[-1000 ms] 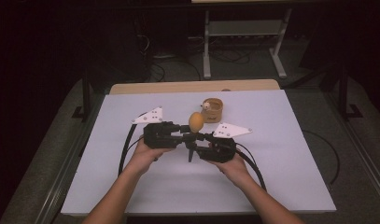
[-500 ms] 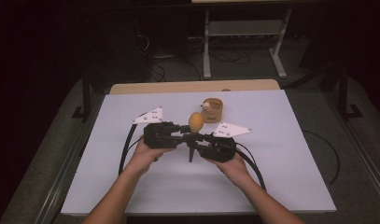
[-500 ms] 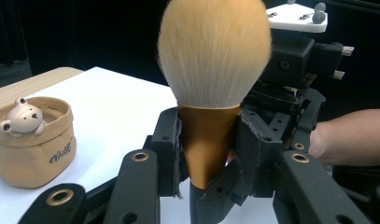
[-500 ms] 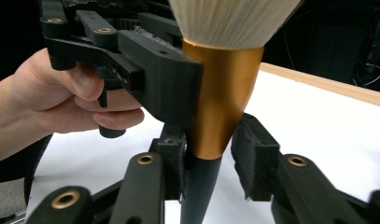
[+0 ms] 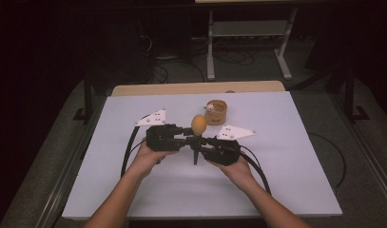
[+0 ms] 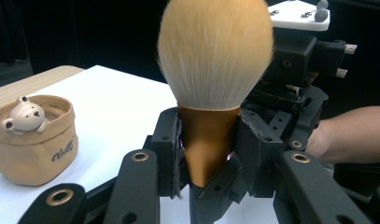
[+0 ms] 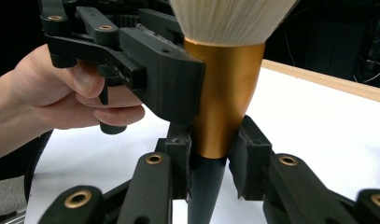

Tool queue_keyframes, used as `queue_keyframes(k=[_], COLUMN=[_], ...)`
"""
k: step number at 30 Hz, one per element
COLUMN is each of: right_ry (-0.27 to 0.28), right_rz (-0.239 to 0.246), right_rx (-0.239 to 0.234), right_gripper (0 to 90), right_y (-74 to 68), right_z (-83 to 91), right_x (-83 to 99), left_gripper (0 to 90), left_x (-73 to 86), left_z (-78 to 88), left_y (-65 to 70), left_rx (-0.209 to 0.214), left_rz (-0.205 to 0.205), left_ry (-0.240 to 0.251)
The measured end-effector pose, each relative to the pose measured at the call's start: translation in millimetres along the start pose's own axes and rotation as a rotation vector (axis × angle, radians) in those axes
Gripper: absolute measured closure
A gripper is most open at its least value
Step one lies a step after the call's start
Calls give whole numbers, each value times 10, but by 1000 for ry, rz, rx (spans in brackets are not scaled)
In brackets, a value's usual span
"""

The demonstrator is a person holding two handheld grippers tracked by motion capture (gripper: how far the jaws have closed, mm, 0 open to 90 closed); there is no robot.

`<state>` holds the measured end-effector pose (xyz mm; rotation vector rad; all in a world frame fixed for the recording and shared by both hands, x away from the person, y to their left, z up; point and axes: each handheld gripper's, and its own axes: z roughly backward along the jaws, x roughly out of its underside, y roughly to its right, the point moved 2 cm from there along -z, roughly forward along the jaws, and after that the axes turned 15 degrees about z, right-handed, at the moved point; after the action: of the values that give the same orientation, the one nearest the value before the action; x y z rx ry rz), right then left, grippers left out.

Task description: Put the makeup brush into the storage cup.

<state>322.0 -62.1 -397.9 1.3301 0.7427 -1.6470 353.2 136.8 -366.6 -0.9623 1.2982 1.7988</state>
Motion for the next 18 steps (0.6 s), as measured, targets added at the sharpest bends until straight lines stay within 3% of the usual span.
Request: queue_keyframes(k=[7, 18], right_ry=[-7, -14], right_rz=[12, 4], right_rx=[9, 36], right_gripper=[701, 701], right_y=[-8, 32], right_z=[-3, 29], right_x=[6, 22], left_gripper=[609, 478], left_x=[4, -7], left_z=[9, 72], left_y=[-12, -28], left_rx=[6, 14], left_rz=[-13, -9], left_ry=[-10, -18])
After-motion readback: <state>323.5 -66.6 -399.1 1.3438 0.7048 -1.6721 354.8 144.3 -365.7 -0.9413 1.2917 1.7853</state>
